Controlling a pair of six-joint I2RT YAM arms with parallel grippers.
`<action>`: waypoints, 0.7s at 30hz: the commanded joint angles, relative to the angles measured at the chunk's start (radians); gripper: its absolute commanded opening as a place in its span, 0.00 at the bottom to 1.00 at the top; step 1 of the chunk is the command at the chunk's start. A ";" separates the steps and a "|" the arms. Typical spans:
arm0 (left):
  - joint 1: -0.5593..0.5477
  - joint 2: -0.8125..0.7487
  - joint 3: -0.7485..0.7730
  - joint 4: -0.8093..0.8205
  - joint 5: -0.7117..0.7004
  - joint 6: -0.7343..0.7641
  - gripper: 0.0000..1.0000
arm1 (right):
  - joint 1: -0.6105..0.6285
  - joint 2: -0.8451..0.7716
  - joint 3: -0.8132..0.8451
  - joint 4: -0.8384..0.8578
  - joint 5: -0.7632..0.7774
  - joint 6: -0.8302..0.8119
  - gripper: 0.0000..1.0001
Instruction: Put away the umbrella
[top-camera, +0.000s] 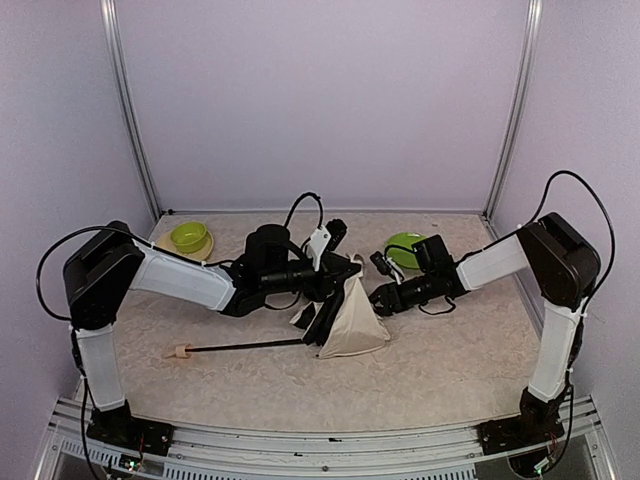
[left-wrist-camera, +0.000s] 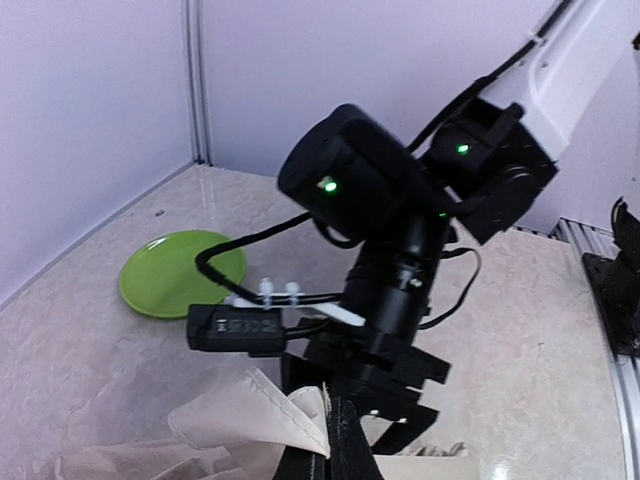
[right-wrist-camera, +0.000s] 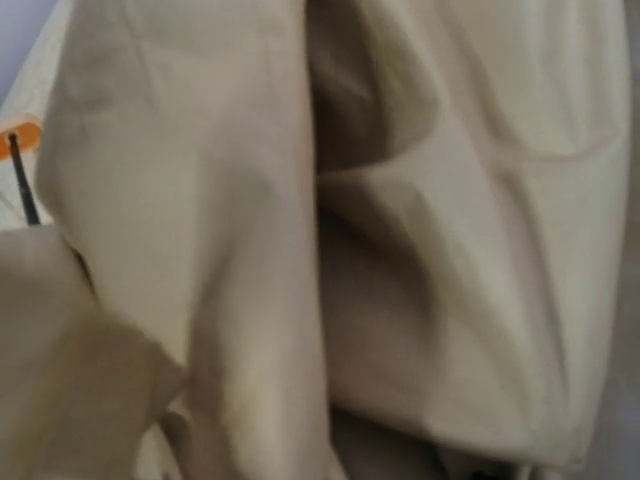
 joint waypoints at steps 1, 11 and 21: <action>0.057 0.105 0.096 -0.020 -0.050 0.010 0.00 | 0.004 0.020 -0.010 -0.071 0.039 -0.057 0.63; 0.112 0.242 0.124 -0.156 -0.050 -0.001 0.00 | 0.003 -0.101 -0.045 -0.152 0.117 -0.010 0.64; 0.148 0.308 0.236 -0.262 0.084 0.012 0.00 | 0.039 -0.315 0.063 -0.437 0.456 -0.095 0.67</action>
